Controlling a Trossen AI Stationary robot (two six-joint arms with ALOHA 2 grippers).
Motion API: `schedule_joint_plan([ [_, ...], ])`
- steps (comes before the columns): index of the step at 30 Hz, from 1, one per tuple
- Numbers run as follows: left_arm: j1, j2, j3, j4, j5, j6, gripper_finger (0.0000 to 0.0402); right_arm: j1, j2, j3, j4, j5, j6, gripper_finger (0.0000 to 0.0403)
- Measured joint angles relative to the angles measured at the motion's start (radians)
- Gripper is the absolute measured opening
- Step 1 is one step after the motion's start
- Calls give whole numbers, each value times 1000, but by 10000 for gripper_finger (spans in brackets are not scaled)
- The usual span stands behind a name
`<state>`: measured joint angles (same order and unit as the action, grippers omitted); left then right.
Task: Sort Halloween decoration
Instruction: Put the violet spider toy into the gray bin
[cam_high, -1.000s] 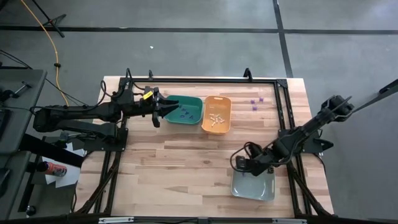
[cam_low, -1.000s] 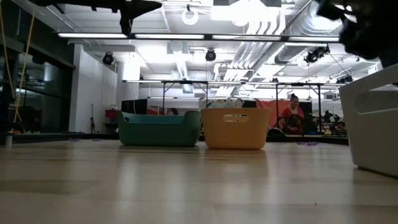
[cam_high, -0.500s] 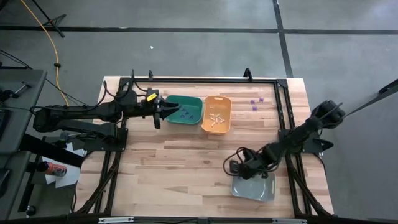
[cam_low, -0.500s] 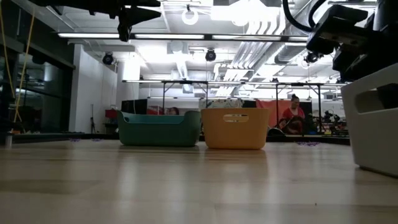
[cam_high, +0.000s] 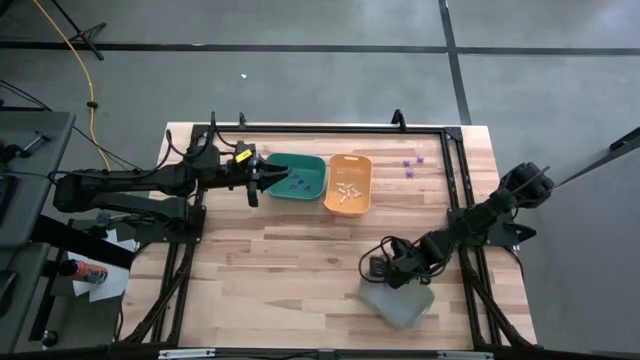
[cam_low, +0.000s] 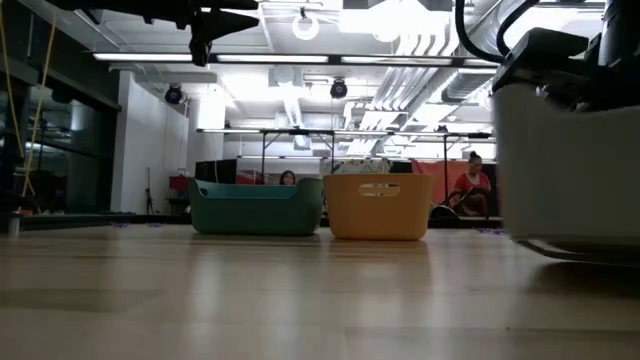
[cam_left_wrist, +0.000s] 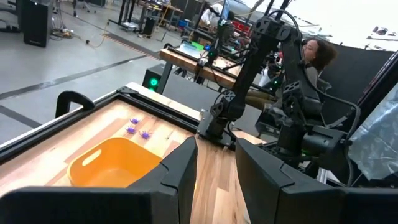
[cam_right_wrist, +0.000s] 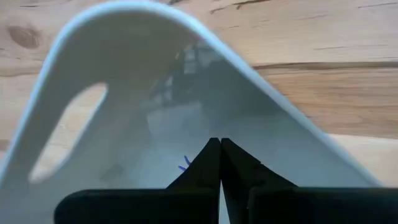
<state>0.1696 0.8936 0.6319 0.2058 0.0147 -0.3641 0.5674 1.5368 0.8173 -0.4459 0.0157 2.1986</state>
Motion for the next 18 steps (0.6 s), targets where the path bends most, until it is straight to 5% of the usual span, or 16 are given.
schedule_joint_plan([
  [9, 0, 0, 0, 0, 0, 0, 99, 0, -2, 5, -6, 3, -27, 0],
  [18, 0, 0, 0, 0, 0, 0, 99, -20, -13, 139, -165, 64, -271, 1],
])
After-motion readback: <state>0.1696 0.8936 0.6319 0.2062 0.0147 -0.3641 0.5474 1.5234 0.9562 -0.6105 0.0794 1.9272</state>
